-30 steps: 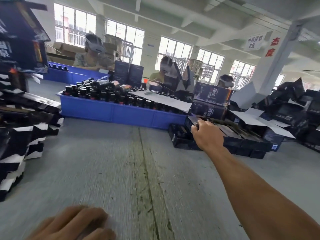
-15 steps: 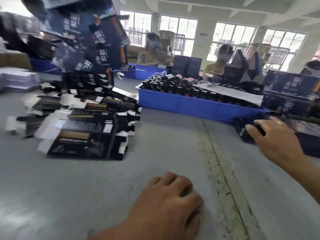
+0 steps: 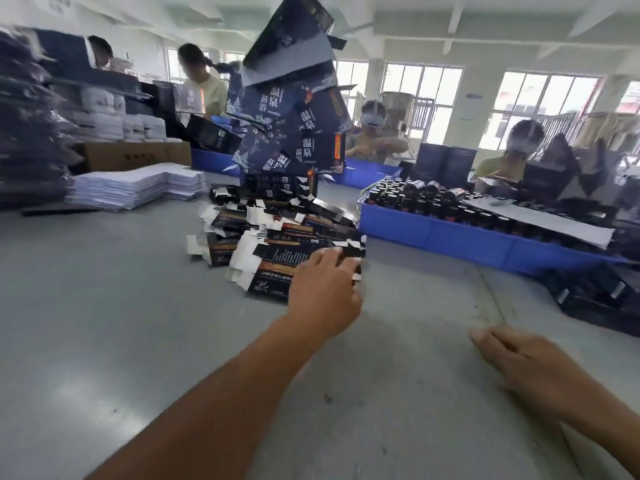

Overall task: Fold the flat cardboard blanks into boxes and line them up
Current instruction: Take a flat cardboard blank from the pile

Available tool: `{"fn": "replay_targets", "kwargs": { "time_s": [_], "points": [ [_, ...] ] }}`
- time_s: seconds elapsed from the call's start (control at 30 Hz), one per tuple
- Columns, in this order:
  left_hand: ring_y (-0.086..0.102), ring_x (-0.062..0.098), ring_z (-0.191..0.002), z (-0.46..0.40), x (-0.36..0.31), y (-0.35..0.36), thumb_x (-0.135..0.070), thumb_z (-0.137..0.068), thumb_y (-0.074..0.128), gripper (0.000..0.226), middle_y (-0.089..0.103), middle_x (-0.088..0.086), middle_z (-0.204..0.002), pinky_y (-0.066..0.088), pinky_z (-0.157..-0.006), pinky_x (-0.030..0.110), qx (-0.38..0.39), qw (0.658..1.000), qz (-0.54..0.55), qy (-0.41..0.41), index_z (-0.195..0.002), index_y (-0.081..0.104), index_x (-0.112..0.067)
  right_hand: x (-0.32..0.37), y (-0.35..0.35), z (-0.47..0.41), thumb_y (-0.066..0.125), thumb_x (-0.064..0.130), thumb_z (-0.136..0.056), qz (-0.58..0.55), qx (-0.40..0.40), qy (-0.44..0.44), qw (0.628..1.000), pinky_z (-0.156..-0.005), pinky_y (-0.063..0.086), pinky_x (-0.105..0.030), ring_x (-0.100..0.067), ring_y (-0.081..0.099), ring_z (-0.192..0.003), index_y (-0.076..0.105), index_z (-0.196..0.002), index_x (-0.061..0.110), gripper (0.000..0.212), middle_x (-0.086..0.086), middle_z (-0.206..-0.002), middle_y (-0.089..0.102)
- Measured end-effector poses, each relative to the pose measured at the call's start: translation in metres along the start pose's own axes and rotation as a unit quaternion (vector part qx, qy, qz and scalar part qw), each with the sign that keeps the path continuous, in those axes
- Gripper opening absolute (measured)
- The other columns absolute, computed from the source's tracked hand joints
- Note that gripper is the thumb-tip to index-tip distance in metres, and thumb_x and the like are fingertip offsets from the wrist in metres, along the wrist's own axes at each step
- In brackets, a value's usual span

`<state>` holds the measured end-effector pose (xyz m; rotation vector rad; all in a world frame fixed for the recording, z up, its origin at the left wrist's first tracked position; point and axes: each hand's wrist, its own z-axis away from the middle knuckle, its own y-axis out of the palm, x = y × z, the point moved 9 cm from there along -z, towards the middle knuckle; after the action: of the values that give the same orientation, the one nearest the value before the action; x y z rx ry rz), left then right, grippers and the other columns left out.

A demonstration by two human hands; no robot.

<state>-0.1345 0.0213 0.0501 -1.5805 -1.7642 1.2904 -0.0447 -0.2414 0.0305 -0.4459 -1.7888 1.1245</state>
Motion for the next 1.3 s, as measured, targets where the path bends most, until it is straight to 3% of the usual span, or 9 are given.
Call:
{"fn": "replay_targets", "kwargs": {
  "time_s": [0.17,0.3,0.47,0.6,0.8,0.97,1.07,1.2,1.3],
  "points": [
    [0.016,0.029,-0.152,0.000,0.063,0.011,-0.030,-0.099,0.045,0.054,0.027,0.007,-0.163,0.014,-0.122,0.049,0.039,0.990,0.007,-0.137,-0.152,0.037,-0.023,0.005,0.011,0.014,0.051,0.051,-0.098,-0.017,0.011,0.006,1.000,-0.075,0.039,-0.016,0.002,0.059,-0.086,0.073,-0.089,0.025,0.034,0.019,-0.090,0.067],
    [0.006,0.029,-0.154,-0.005,0.054,0.014,-0.027,-0.093,0.054,0.068,0.017,0.008,-0.166,0.009,-0.123,0.051,0.091,0.991,0.002,-0.095,-0.156,0.029,-0.024,-0.001,0.015,0.023,0.053,0.048,-0.098,-0.023,0.012,0.002,1.000,-0.102,0.028,-0.016,0.000,0.046,-0.117,0.066,-0.126,0.032,0.035,0.021,-0.123,0.055],
    [-0.006,0.027,-0.155,0.000,0.055,0.022,-0.027,-0.091,0.056,0.080,0.005,0.003,-0.169,0.001,-0.124,0.052,0.179,0.981,-0.027,-0.073,-0.160,0.014,-0.031,-0.004,0.017,0.027,0.053,0.052,-0.095,-0.023,0.012,0.000,1.000,-0.103,0.028,-0.018,0.002,0.046,-0.118,0.064,-0.129,0.035,0.040,0.024,-0.129,0.054],
    [0.006,0.028,-0.155,0.000,0.057,0.023,-0.030,-0.096,0.051,0.073,0.011,0.002,-0.169,0.009,-0.123,0.053,0.189,0.978,-0.043,-0.075,-0.159,0.015,-0.032,-0.004,0.019,0.027,0.049,0.056,-0.094,-0.015,0.008,-0.011,1.000,-0.108,0.031,-0.021,-0.001,0.048,-0.122,0.064,-0.132,0.029,0.049,0.020,-0.139,0.055],
    [0.035,0.028,-0.142,0.000,0.035,0.025,-0.042,-0.101,0.044,0.049,0.041,0.005,-0.154,0.030,-0.114,0.053,0.187,0.977,-0.101,-0.024,-0.149,0.043,-0.030,0.002,0.018,0.031,0.037,0.070,-0.081,-0.026,-0.004,-0.034,0.999,-0.103,0.032,-0.020,-0.001,0.048,-0.124,0.064,-0.131,0.032,0.068,0.020,-0.140,0.054],
    [0.046,0.027,-0.122,0.020,-0.022,0.034,-0.064,-0.098,0.038,0.048,0.053,0.003,-0.135,0.041,-0.094,0.046,0.208,0.969,-0.110,0.071,-0.137,0.055,-0.040,0.001,0.019,0.030,0.037,0.068,-0.083,-0.020,-0.007,-0.039,0.999,-0.103,0.031,-0.020,0.001,0.046,-0.121,0.068,-0.123,0.034,0.061,0.019,-0.139,0.055],
    [0.047,0.026,-0.115,0.037,-0.061,0.039,-0.073,-0.094,0.038,0.055,0.054,0.004,-0.124,0.034,-0.078,0.041,0.213,0.963,-0.093,0.134,-0.136,0.055,-0.043,-0.003,0.019,0.029,0.041,0.058,-0.095,-0.010,-0.016,-0.034,0.999,-0.104,0.030,-0.020,0.002,0.044,-0.120,0.063,-0.133,0.031,0.052,0.017,-0.142,0.054],
    [0.037,0.032,-0.136,0.047,-0.082,0.047,-0.080,-0.088,0.037,0.072,0.044,0.008,-0.146,0.033,-0.104,0.049,0.218,0.959,-0.072,0.167,-0.146,0.041,-0.038,-0.007,0.019,0.027,0.043,0.045,-0.103,0.006,-0.031,-0.023,0.999,-0.101,0.031,-0.018,-0.003,0.048,-0.122,0.057,-0.140,0.027,0.043,0.012,-0.142,0.056],
    [0.024,0.028,-0.148,0.048,-0.073,0.053,-0.088,-0.083,0.033,0.087,0.029,0.007,-0.161,0.021,-0.117,0.048,0.255,0.953,-0.046,0.154,-0.154,0.023,-0.037,-0.004,0.017,0.028,0.043,0.040,-0.105,0.003,-0.039,-0.031,0.999,-0.081,0.032,-0.001,0.010,0.050,-0.098,0.063,-0.132,0.029,0.035,0.016,-0.122,0.061]
  ]
}}
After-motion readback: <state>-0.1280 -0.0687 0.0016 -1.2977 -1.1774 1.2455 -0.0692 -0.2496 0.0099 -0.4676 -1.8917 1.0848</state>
